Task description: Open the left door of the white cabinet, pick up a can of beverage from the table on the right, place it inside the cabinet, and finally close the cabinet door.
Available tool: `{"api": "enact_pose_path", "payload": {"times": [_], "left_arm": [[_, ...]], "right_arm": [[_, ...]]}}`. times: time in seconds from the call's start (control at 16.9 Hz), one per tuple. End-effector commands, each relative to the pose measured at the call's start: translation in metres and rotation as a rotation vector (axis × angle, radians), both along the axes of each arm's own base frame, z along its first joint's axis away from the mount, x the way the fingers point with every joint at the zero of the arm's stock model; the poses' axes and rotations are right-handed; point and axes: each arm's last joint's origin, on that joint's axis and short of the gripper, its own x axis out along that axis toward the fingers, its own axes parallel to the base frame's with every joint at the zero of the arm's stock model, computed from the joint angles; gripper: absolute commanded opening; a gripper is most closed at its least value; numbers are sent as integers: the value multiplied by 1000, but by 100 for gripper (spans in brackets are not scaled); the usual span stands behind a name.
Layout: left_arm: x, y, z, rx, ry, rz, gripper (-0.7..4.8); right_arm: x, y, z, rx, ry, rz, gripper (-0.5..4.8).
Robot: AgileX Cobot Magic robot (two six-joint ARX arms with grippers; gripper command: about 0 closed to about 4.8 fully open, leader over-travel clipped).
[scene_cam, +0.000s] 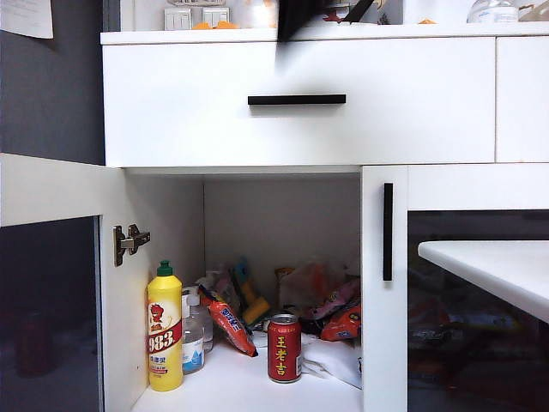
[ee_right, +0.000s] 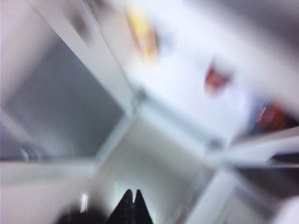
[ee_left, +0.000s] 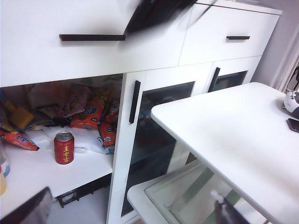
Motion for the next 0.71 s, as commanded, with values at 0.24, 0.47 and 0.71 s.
{"api": "enact_pose_path", "payload": {"times": [0.24,0.47,0.71], "left_arm": [[2,3,3,-16,-18,104,479],[6,4,6,-31,-38,237,0],[21,-1,4,6,6,550,-5]], "right_arm": [[-173,-128,124,84,-404,-124,-5],[-283,-206,147,240,-633,-145,-5],[-356,-259,123,242,-759,-172,-5]]}}
